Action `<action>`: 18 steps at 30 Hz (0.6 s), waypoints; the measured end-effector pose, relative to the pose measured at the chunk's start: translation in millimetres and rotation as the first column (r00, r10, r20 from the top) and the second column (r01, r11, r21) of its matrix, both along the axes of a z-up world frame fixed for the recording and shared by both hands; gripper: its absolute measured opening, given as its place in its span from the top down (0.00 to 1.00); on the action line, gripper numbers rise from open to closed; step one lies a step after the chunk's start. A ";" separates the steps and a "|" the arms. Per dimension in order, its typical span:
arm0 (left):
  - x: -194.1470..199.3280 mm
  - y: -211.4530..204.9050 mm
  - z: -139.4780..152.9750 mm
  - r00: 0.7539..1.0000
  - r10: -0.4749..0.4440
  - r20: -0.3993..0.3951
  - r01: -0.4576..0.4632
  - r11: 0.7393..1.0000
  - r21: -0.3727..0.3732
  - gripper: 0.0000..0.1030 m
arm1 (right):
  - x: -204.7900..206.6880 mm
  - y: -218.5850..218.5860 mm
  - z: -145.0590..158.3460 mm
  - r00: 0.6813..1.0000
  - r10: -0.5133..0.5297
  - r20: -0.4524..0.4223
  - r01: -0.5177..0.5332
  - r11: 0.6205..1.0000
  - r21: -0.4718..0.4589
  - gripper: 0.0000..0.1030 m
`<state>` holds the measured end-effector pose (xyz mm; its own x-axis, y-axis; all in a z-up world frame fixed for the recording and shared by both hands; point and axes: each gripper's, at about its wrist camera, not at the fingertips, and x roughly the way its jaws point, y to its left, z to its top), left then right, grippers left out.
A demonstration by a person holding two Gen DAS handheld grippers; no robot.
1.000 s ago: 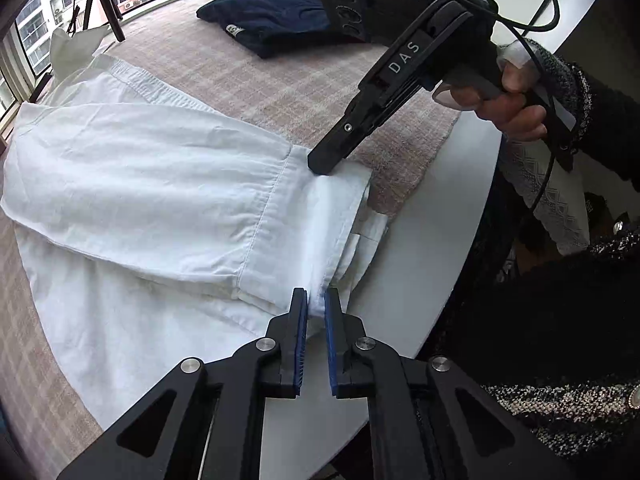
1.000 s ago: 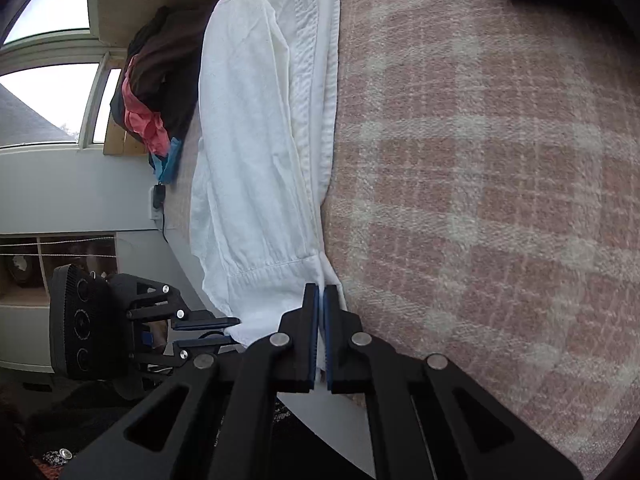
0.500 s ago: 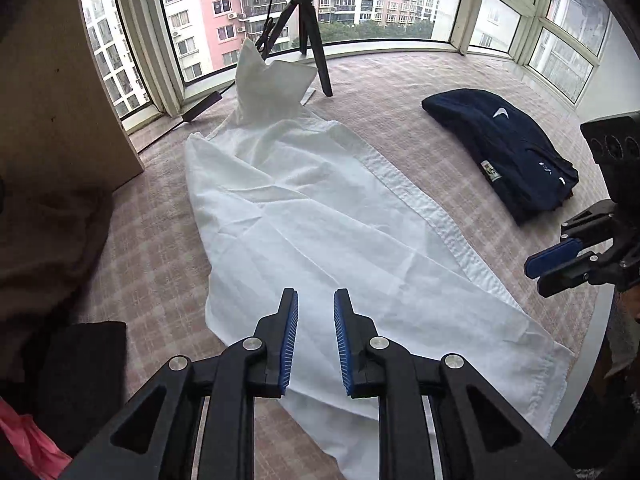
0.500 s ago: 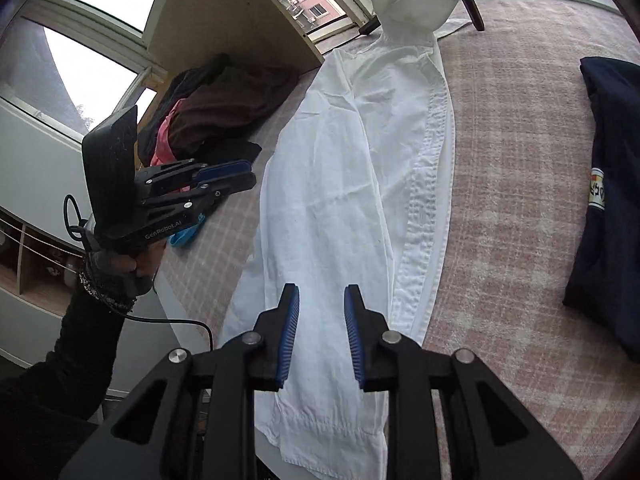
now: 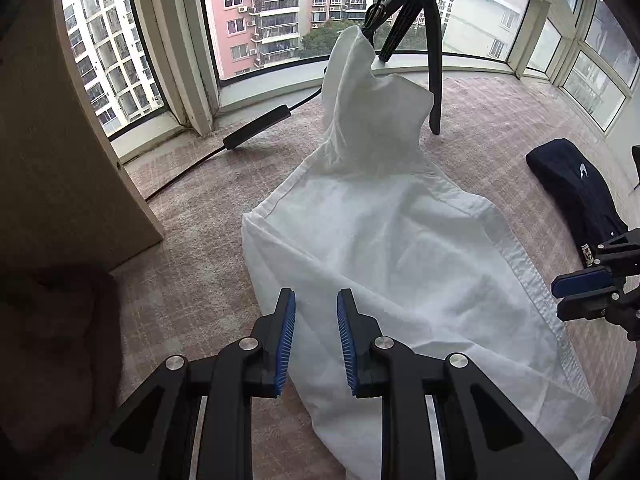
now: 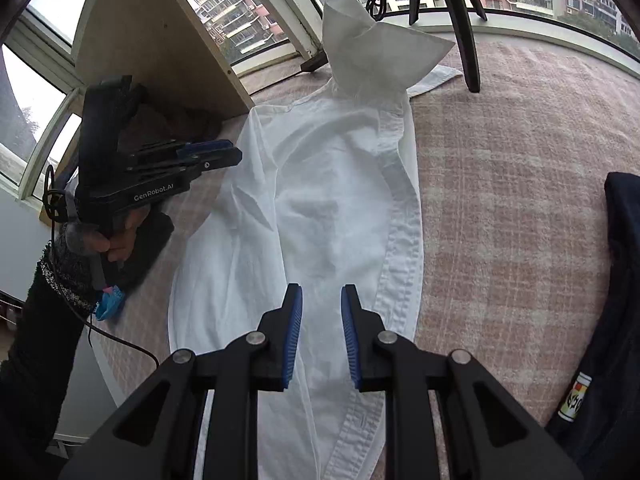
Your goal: Fold clothes
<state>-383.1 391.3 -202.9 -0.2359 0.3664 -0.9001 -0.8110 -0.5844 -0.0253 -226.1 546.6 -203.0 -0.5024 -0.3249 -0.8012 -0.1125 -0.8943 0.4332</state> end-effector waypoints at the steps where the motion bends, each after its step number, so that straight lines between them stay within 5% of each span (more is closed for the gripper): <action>1: -5.6 3.9 -7.3 1.000 0.004 0.004 -0.004 1.000 -0.013 0.80 | -17.3 4.9 -5.0 1.000 -0.016 -0.002 0.016 1.000 -0.007 0.80; 4: -12.6 11.9 -15.7 1.000 -0.011 -0.029 0.010 1.000 -0.011 0.80 | -60.9 21.9 -27.7 0.995 -0.079 0.055 0.077 0.997 0.024 0.80; 6: -11.9 14.0 -15.9 0.999 -0.030 -0.039 0.030 0.999 -0.021 0.80 | -70.1 33.4 -35.7 0.988 -0.120 0.098 0.112 0.990 0.081 0.96; 9: -11.6 3.6 -7.2 1.000 -0.023 -0.019 0.022 1.000 -0.017 0.80 | -62.8 52.3 -31.2 0.981 -0.162 0.109 0.156 0.986 0.059 0.94; 13: 6.6 -44.9 33.7 1.000 0.005 0.018 -0.007 0.997 0.078 0.82 | -17.4 59.7 1.3 0.988 -0.137 0.075 0.141 0.988 -0.055 0.90; 15: 30.1 -81.2 61.5 1.000 0.003 0.009 -0.004 0.993 0.120 0.82 | 21.2 58.8 26.5 0.994 -0.107 0.033 0.110 0.985 -0.131 0.76; 18: 72.5 -138.2 98.7 1.000 0.015 0.006 -0.016 0.989 0.150 0.80 | 90.2 49.3 70.5 0.996 -0.082 -0.040 0.074 0.981 -0.179 0.68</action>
